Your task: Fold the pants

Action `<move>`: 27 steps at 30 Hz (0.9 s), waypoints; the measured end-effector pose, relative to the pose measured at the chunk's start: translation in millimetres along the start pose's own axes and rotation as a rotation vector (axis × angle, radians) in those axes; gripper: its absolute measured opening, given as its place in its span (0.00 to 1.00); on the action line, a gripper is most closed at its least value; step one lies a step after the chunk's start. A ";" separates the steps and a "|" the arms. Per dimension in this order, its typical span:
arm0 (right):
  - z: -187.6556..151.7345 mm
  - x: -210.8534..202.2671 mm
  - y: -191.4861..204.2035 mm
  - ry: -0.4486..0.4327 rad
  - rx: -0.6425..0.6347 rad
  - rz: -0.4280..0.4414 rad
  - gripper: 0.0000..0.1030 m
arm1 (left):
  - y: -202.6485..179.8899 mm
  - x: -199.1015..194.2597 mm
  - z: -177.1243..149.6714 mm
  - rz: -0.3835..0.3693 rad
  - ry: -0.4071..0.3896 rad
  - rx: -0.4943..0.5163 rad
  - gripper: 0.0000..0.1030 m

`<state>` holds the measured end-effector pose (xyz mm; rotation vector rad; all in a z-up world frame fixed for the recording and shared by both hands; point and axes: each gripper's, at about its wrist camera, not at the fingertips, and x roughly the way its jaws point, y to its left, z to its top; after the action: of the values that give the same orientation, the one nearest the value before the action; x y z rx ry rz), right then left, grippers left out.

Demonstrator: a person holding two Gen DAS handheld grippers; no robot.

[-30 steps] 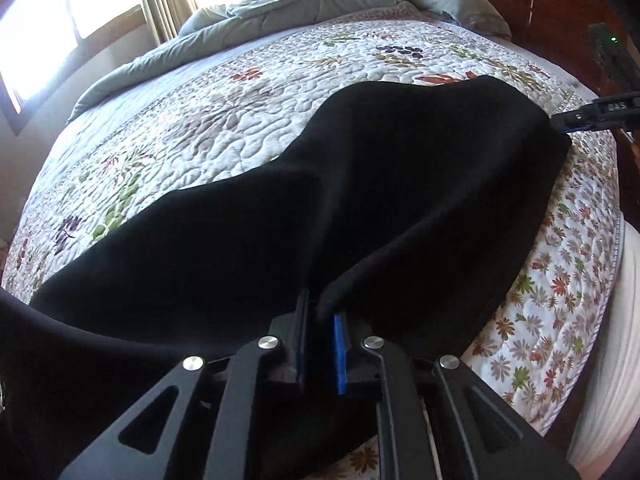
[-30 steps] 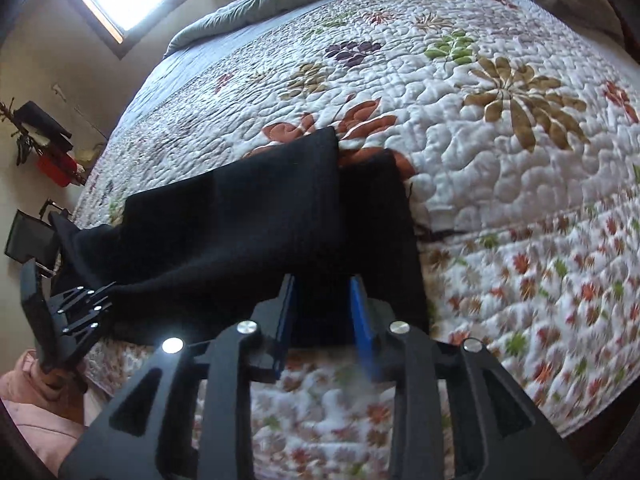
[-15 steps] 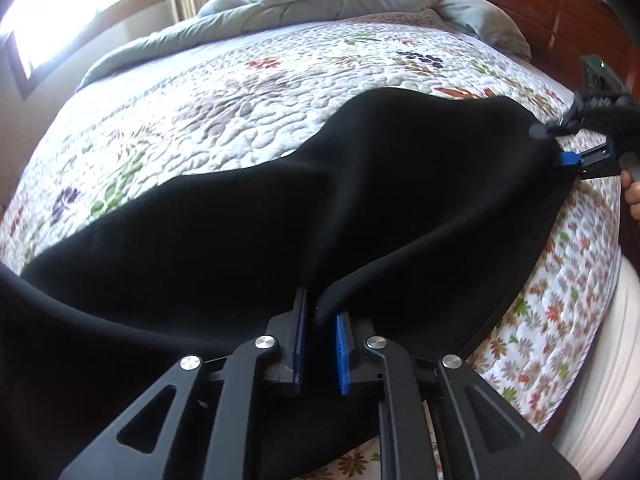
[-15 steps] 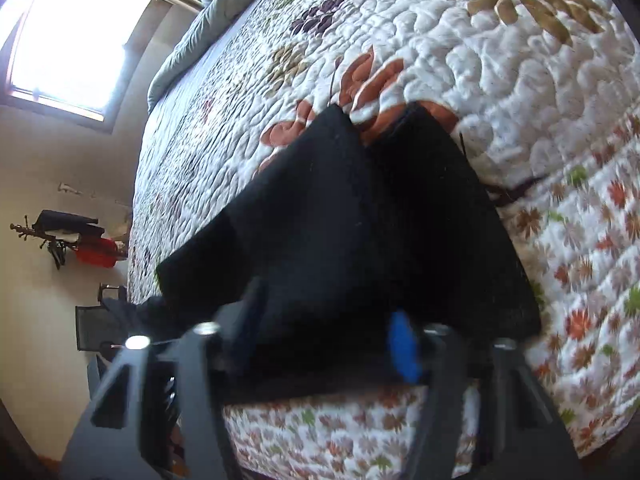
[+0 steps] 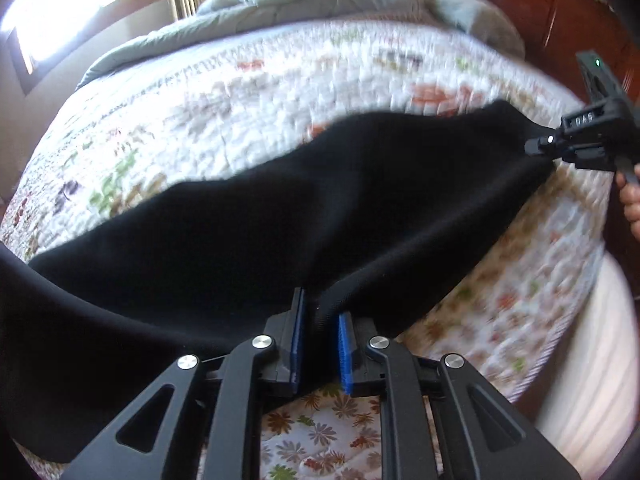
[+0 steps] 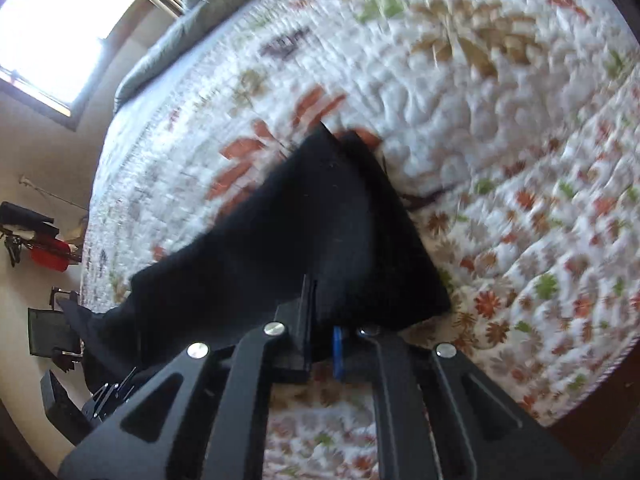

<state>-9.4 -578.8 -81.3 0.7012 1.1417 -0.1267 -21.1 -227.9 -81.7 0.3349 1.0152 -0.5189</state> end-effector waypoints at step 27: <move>-80.6 47.1 141.6 0.070 -0.271 -0.107 0.38 | 29.5 -26.4 -6.7 -0.078 -0.021 -0.193 0.57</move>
<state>9.1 -410.2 -77.4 0.4067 1.2357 -0.0367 -20.6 -193.4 -61.2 0.1187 1.0521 -0.4896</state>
